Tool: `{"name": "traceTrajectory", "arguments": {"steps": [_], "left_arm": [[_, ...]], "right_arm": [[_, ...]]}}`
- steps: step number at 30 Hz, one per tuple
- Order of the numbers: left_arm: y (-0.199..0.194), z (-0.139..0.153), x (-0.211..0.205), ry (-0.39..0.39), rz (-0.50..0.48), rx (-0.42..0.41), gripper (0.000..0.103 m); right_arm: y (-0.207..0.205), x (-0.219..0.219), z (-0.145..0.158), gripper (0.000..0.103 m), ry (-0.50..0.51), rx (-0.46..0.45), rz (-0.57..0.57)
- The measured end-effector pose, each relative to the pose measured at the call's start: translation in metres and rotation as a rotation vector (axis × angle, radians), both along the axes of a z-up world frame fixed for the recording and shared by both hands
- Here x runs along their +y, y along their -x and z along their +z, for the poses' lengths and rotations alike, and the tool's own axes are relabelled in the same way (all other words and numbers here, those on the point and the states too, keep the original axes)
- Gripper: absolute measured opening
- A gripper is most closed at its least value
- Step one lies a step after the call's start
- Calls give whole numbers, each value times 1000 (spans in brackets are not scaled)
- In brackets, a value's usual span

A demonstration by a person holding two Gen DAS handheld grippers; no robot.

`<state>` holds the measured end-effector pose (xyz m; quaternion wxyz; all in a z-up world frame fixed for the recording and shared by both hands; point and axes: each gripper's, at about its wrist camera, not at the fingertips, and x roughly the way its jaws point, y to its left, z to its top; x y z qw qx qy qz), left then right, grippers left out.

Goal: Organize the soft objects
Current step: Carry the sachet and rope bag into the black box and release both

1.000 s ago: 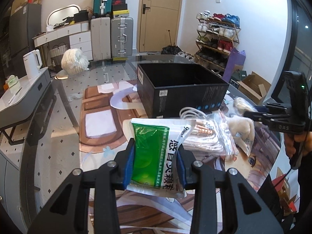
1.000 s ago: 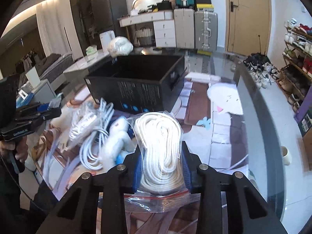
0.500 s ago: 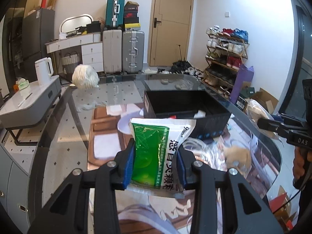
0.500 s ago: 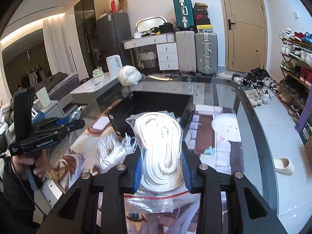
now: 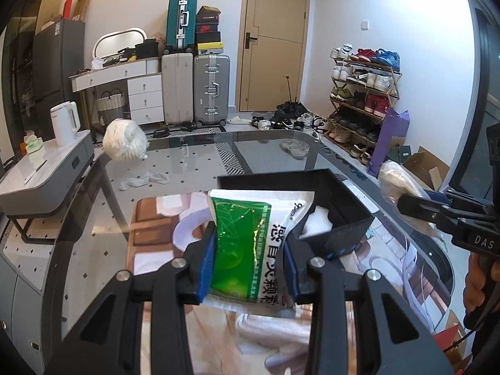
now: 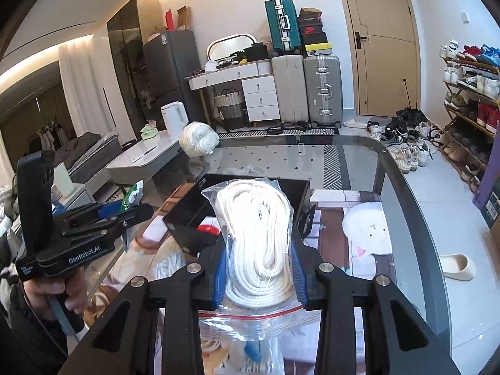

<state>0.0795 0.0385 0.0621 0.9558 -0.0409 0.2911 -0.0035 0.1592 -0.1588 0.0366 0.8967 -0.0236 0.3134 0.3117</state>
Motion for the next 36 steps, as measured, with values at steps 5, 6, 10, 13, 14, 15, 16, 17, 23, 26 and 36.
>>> {"name": "traceTrajectory", "arguments": {"steps": [5,6,10,13,14,15,16,17,23,26,36], "left_arm": [[-26,3,-4,-12,-23,8,36],[-30,2,-4,-15,-24,11,36],[-48,1,-4,-18,-39,19,36],[-60,0,-6,-18,-49,27,36],[-63,1,-7,-20,-54,28,36],[-68,1,-7,-19,-58,29,36],[-70,0,-8,-17,-62,30,36],[-75,-1,-8,-13,-67,35,36],[-93,-11,-7,-4,-80,56,36],[-101,-18,-8,9,-106,69,36],[-117,-42,-19,-35,-122,135,36]], "right_arm": [[-21,11,2,35,11,9,-9],[-25,14,2,35,12,13,-9],[-42,27,1,35,33,20,-3],[-53,36,-3,34,37,37,5],[-55,39,-4,34,37,42,8],[-59,41,-6,34,37,46,9],[-63,44,-7,34,35,52,13],[-66,46,-9,34,34,58,16],[-88,61,-21,34,64,83,26],[-96,68,-30,34,87,100,50],[-111,92,-50,34,237,100,78]]}}
